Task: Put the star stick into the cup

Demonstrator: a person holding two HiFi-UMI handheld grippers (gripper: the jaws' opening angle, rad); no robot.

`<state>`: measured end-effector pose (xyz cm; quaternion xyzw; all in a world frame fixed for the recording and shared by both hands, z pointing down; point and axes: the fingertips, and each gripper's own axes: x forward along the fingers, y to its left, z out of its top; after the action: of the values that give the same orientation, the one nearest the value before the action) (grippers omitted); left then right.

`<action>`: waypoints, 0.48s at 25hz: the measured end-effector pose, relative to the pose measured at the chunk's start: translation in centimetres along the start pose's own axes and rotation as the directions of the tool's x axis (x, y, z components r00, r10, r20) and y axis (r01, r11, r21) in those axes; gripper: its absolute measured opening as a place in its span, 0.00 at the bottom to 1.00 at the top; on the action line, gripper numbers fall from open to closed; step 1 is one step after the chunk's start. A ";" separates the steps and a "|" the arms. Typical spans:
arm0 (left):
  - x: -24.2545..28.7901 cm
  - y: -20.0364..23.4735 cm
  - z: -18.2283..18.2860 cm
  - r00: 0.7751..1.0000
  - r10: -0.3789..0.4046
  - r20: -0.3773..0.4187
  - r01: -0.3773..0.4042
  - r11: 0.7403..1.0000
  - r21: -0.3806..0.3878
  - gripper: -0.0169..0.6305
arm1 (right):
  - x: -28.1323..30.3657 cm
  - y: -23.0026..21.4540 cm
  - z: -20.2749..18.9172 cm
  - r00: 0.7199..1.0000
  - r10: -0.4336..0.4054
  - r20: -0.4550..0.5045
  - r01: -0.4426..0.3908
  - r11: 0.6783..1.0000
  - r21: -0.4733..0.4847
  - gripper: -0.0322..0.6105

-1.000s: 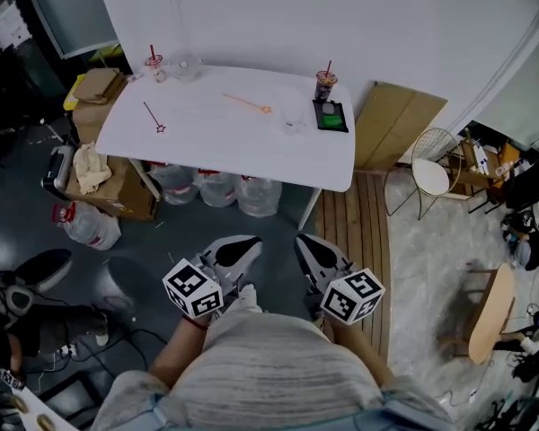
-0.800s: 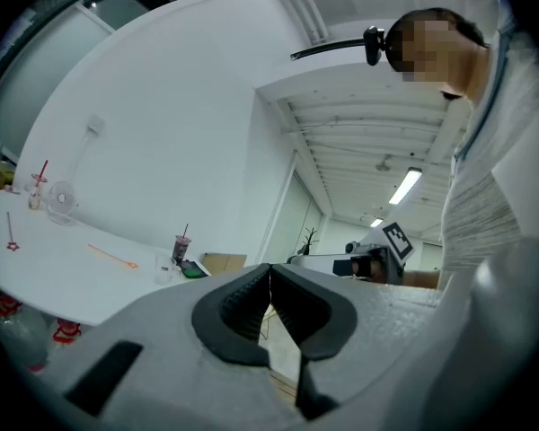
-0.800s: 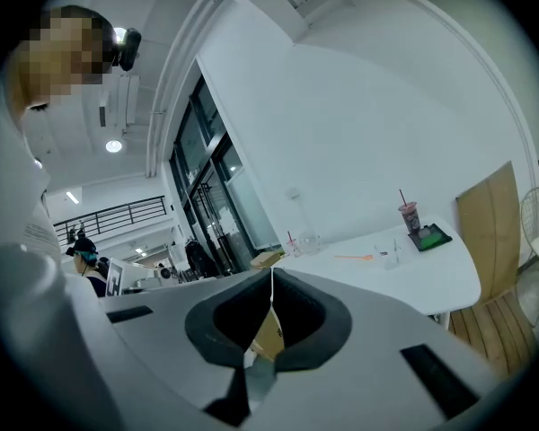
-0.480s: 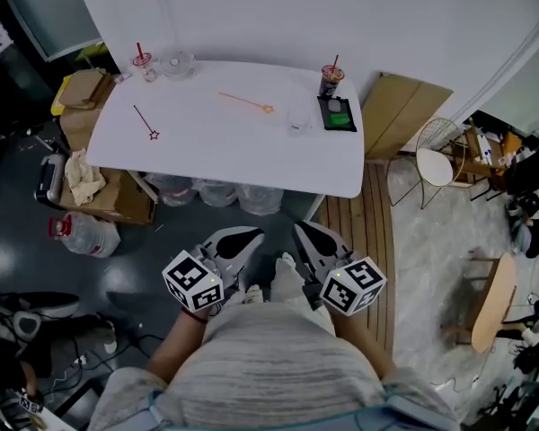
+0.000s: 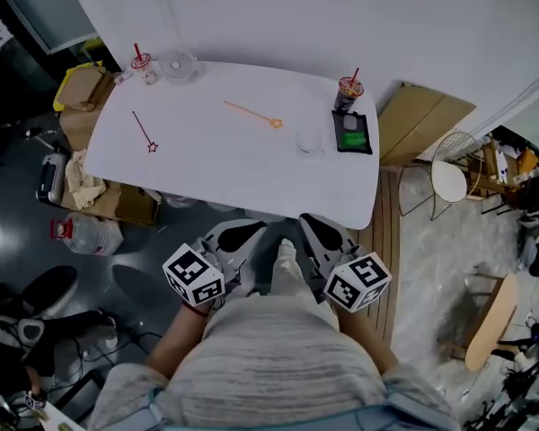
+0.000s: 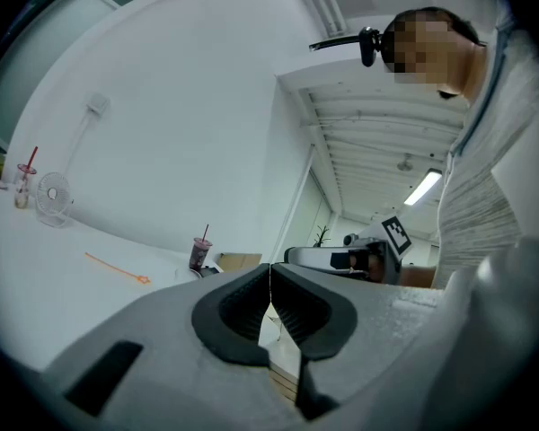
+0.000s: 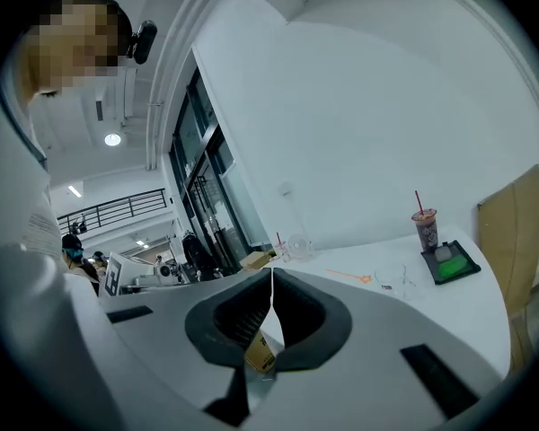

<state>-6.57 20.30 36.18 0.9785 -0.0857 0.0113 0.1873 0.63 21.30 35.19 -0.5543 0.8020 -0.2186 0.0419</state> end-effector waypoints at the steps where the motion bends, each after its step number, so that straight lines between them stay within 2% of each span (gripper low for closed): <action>1: 1.0 0.9 0.3 1.000 0.006 -0.003 -0.006 1.000 -0.002 0.05 | 0.7 -1.0 0.4 1.000 0.003 -0.007 -0.003 1.000 0.003 0.07; 12: 9.7 6.8 4.2 0.998 0.065 0.000 -0.065 0.998 0.005 0.05 | 5.6 -9.4 5.1 0.997 0.068 -0.045 -0.067 0.997 0.026 0.07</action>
<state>1.74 10.91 35.34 0.9757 -0.1173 0.0175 0.1844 8.30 11.97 35.28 -0.5212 0.8182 -0.2396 0.0379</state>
